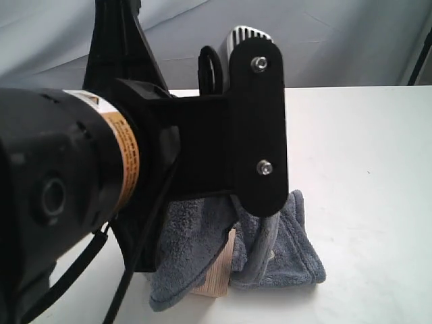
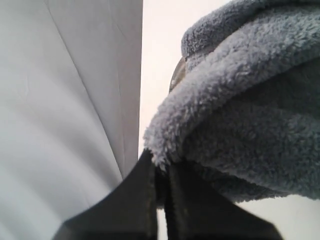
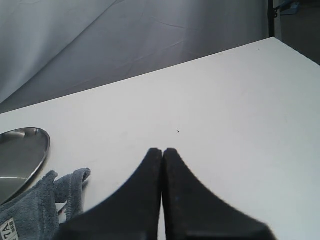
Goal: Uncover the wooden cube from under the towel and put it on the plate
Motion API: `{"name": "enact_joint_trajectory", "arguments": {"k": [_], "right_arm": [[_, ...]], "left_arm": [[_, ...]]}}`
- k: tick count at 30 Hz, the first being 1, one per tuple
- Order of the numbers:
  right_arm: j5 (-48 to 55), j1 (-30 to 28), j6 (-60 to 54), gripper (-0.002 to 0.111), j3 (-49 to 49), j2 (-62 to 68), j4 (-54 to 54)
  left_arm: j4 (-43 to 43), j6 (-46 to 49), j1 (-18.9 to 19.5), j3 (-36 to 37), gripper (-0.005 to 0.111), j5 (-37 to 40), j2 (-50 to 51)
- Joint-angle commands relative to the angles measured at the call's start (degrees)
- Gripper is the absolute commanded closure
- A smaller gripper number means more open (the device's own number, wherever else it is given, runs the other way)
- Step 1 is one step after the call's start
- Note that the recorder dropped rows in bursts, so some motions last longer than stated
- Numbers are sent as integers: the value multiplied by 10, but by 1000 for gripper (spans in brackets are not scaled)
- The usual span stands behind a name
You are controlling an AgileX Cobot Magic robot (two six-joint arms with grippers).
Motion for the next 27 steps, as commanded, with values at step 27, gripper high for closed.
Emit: {"name": "enact_joint_trajectory", "arguments": {"k": [27], "right_arm": [[-1,1,-3,108,2,1,-6]], "left_arm": [[-121,31,298,0,107,-166,-4]]}}
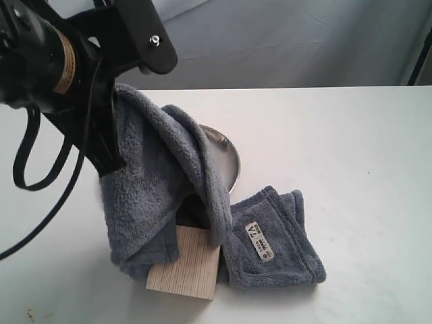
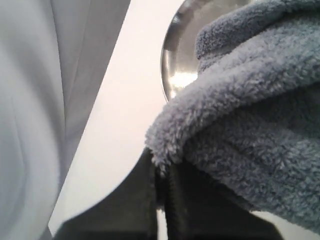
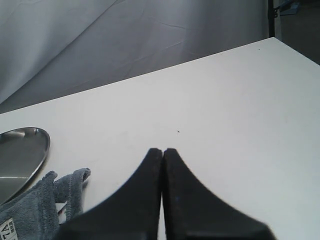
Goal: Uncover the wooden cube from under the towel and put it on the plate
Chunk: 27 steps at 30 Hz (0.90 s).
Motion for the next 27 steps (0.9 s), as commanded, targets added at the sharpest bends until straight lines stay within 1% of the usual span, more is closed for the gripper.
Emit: {"name": "enact_joint_trajectory", "arguments": {"k": [1,6,12,16,27], "right_arm": [[-1,1,-3,108,2,1,-6],[-1,1,-3,108,2,1,-6],[-1,1,-3,108,2,1,-6],[-1,1,-3,108,2,1,-6],[-1,1,-3,108,2,1,-6]], "left_arm": [[3,36,34,0,107,-95,-4],[19,65,43,0,107,-195,2],[76,74,43,0,107,-268,36],[77,74,43,0,107,-333,69],[77,73,43,0,107,-568,152]]}}
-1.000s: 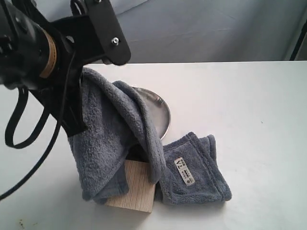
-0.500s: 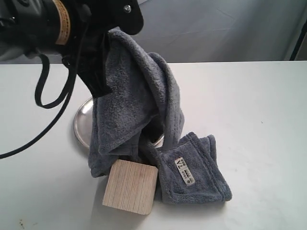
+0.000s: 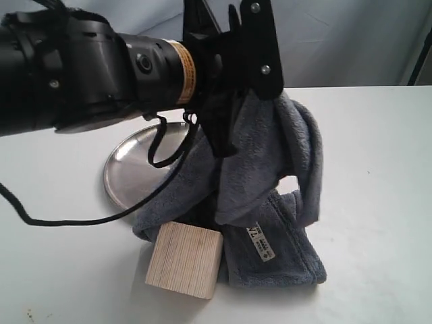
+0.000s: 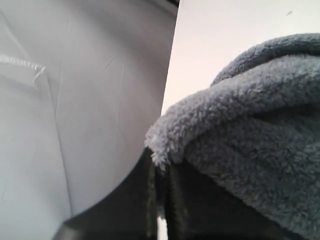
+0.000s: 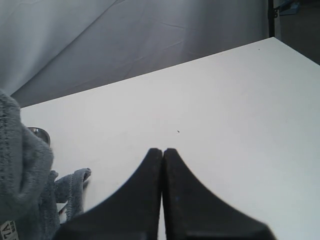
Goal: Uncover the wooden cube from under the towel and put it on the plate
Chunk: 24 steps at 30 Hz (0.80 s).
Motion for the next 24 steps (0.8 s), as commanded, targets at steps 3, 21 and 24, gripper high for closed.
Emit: {"name": "enact_joint_trajectory", "arguments": {"k": [3,21,24], "right_arm": [[-1,1,-3,108,2,1,-6],[-1,1,-3,108,2,1,-6],[-1,1,-3,108,2,1,-6]], "left_arm": [[2,-4,-1,0,107,-133,34],[-44,-123,-8,0,107,-375,130],[-44,-197,-8,0,107,-375,147]]}}
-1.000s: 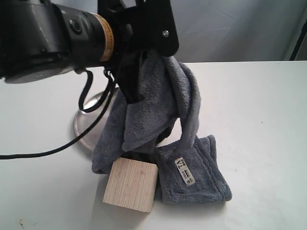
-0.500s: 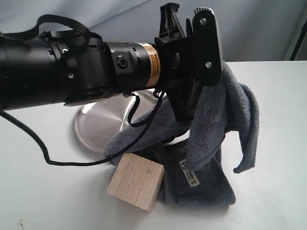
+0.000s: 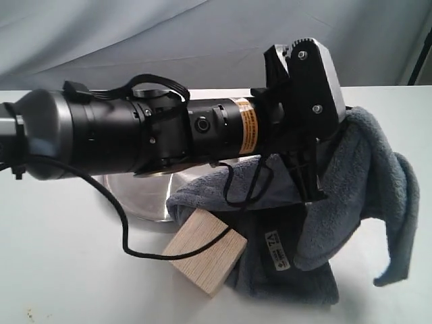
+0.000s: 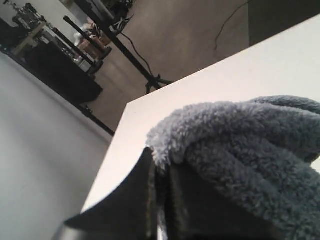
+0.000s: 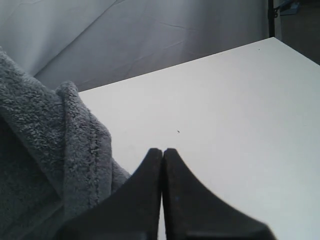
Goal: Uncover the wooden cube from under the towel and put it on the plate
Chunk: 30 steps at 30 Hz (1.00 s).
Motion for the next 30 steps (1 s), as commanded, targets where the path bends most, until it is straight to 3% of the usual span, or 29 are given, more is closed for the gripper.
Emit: {"name": "enact_joint_trajectory", "arguments": {"k": [1,7,11,16,17,20,24,30], "right_arm": [[-1,1,-3,108,2,1,-6],[-1,1,-3,108,2,1,-6],[-1,1,-3,108,2,1,-6],[-1,1,-3,108,2,1,-6],[-1,1,-3,108,2,1,-6],[-1,1,-3,108,2,1,-6],[-1,1,-3,108,2,1,-6],[-1,1,-3,108,2,1,-6]], "left_arm": [[-10,-109,-2,0,107,-28,20],[-10,-131,-20,-5,107,25,39],[-20,-157,-23,-19,98,44,55],[-20,-206,-23,-36,54,44,70],[-20,-218,-23,-40,40,44,70],[-20,-221,-23,-40,21,64,63],[-72,-310,-23,-40,18,203,9],[-147,-307,-12,-44,18,491,-73]]}}
